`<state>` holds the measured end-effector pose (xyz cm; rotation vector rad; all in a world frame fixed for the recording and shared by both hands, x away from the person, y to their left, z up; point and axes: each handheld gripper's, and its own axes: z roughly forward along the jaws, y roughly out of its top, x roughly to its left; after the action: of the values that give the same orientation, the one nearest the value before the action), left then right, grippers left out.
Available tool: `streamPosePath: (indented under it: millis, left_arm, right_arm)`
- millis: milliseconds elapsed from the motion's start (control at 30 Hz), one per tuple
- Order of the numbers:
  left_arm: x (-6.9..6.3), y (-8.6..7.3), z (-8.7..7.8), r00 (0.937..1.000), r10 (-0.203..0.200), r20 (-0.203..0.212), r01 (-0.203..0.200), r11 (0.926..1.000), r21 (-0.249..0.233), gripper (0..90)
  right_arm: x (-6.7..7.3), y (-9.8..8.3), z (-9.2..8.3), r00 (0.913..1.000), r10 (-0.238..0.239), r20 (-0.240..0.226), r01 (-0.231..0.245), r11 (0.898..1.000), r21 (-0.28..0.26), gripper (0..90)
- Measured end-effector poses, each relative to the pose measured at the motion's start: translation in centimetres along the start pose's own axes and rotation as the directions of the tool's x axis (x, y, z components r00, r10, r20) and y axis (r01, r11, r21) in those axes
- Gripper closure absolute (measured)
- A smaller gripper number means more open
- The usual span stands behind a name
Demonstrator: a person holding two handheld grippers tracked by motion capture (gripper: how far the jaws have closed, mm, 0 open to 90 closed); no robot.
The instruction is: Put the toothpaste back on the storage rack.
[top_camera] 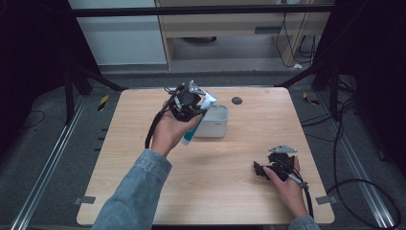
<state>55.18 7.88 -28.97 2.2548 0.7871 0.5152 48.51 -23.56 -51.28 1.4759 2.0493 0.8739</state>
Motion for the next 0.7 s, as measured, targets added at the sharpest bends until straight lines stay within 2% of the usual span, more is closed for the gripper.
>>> streamPosePath:
  millis: [333, 700]
  left_arm:
    - [-0.4, 2.3, 0.7, 0.9997, 0.021, -0.015, -0.021, 0.9998, -0.004, 79.3]
    - [-0.6, 4.3, 0.8, 0.9996, 0.002, -0.030, -0.003, 0.9991, -0.043, 79.3]
  right_arm:
    - [0.0, 0.0, 0.0, 1.0000, -0.001, 0.001, 0.001, 1.000, 0.002, 0.4]
    - [0.0, 0.0, 0.0, 1.0000, 0.001, 0.002, -0.001, 1.000, 0.002, 0.4]
